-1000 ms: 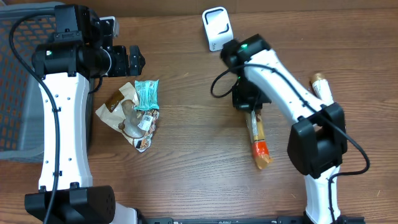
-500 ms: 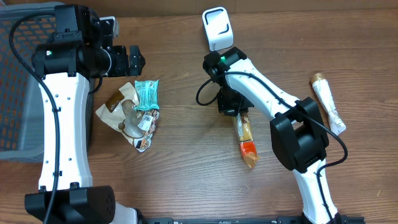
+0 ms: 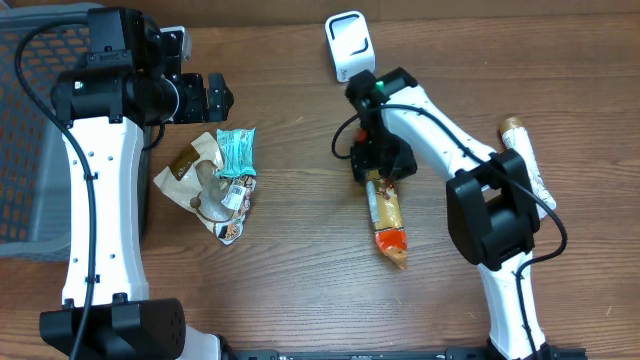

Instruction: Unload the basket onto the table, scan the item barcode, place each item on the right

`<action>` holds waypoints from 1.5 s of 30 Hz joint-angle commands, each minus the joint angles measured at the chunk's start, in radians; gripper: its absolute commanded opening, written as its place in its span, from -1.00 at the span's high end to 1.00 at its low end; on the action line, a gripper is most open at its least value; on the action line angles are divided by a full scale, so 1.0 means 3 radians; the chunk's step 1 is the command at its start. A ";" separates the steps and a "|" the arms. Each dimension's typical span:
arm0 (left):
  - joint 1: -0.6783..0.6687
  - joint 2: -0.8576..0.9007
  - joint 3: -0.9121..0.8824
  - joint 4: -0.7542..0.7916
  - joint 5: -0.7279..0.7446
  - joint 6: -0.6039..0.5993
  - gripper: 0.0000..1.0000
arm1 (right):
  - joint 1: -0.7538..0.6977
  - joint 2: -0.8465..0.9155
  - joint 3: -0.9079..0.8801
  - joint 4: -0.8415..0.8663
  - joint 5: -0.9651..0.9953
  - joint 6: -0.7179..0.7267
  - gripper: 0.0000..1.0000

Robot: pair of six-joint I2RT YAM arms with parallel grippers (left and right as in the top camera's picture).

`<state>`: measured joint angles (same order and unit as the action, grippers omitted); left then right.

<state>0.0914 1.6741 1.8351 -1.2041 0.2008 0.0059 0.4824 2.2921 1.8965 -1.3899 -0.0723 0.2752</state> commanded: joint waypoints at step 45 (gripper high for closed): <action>-0.0022 -0.0003 0.0051 0.0013 -0.0005 -0.0020 -1.00 | -0.0144 0.0022 -0.0271 0.0076 0.1158 0.0342 0.93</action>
<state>0.0914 1.6741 1.8351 -1.2037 0.2008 0.0059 0.4477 2.2787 1.8450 -1.3739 0.2321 0.3588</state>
